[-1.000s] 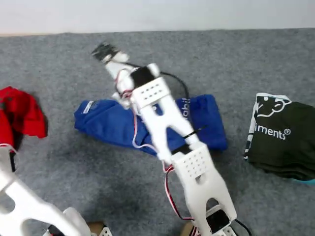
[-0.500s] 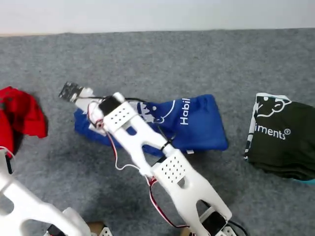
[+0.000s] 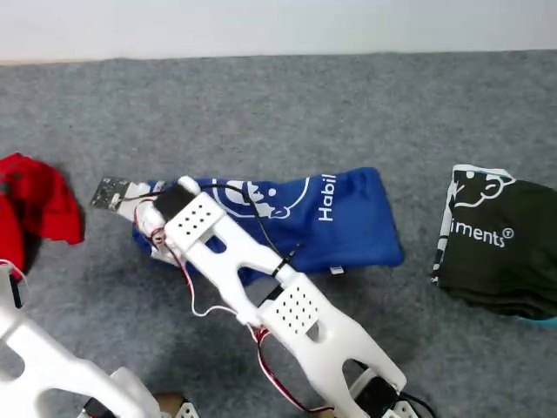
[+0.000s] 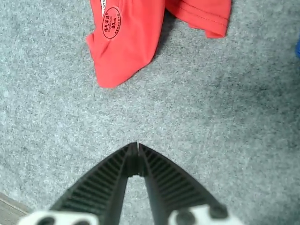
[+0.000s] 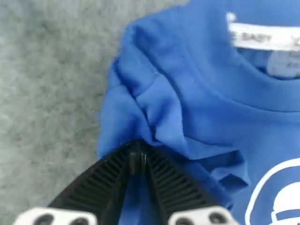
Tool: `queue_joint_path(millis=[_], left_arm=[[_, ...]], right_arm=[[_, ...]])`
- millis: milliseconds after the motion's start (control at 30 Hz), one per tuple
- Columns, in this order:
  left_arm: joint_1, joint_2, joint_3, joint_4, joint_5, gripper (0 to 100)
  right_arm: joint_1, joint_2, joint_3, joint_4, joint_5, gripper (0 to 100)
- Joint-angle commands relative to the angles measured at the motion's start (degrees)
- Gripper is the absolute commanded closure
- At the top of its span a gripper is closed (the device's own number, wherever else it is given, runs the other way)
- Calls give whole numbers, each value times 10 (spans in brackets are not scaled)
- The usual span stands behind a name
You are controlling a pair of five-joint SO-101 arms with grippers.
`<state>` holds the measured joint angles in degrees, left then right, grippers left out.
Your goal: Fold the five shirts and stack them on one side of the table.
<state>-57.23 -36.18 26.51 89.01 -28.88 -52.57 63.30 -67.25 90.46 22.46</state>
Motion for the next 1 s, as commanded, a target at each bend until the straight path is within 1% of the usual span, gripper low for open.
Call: queue_joint_path(millis=[0,100,200,267,367,467,567,833,867,967], left_arm=[[3,-11,-19,-1,-4,994],[3,-11,-16,-8,-4,994],[3,-14,-7,-16,-4,994],[1,-14,-5,-16,-4,994],[0,-14,-3,-16,-4,994],[3,-14,-3,-16,-4,994],[3,-14,-4,-16,-4,994],[3,-14,-7,-16,-4,994],[3,-14,-7,-16,-4,994],[3,-14,-7,-16,-4,994]], right_arm=[[-24,-28,-37,19,6,987],[-28,-30,-38,2,6,987],[-14,-33,-43,-25,7,987],[0,-29,-72,-33,7,987],[15,-26,-104,-41,36,987],[15,-34,-106,-51,62,987],[14,-44,-133,-25,62,987],[36,-70,-191,124,61,987],[42,-74,-190,128,55,988],[73,-107,-165,126,-3,987]])
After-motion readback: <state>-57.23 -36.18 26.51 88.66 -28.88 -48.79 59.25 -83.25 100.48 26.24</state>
